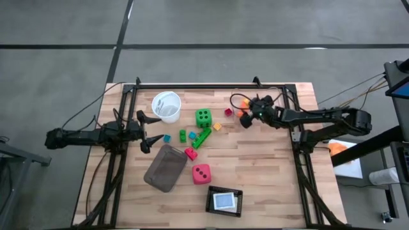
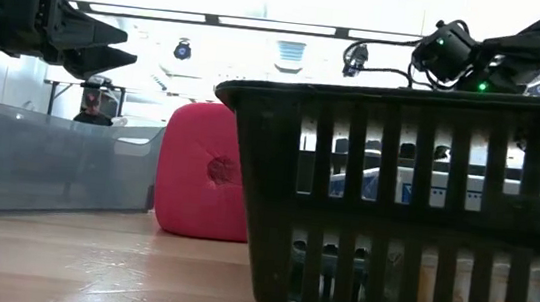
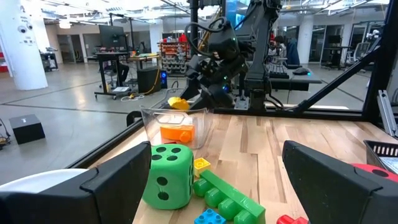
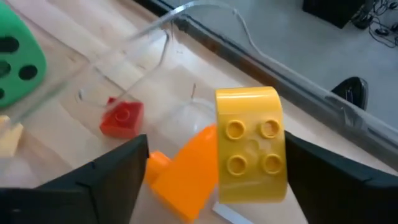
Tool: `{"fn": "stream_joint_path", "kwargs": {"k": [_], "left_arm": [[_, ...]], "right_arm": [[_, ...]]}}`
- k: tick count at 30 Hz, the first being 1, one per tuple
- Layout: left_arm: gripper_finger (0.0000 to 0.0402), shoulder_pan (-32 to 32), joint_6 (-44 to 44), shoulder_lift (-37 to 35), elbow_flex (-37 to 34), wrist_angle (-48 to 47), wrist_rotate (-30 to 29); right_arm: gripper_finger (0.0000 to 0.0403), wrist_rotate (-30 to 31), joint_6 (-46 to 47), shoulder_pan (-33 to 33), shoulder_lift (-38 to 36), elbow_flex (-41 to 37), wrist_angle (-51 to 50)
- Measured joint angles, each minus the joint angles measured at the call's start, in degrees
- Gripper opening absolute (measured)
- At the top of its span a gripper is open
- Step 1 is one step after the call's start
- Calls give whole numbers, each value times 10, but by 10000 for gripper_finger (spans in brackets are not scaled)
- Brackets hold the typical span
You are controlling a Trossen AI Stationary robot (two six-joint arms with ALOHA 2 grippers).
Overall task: Pick & Place Toys
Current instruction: Put the right yellow game piece into the transparent bin, then put the yellow game piece into the transparent bin
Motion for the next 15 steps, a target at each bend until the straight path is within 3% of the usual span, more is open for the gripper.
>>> {"fn": "stream_joint_path", "kwargs": {"k": [6,12,15], "left_arm": [[362,0,0,0,0,0,0],[362,0,0,0,0,0,0],[362,0,0,0,0,0,0]], "right_arm": [[375,0,10,0,-2,30,-17],[376,0,66,-5,-2,95,-188],[377,-6,74,0,-3,119,-220]]}}
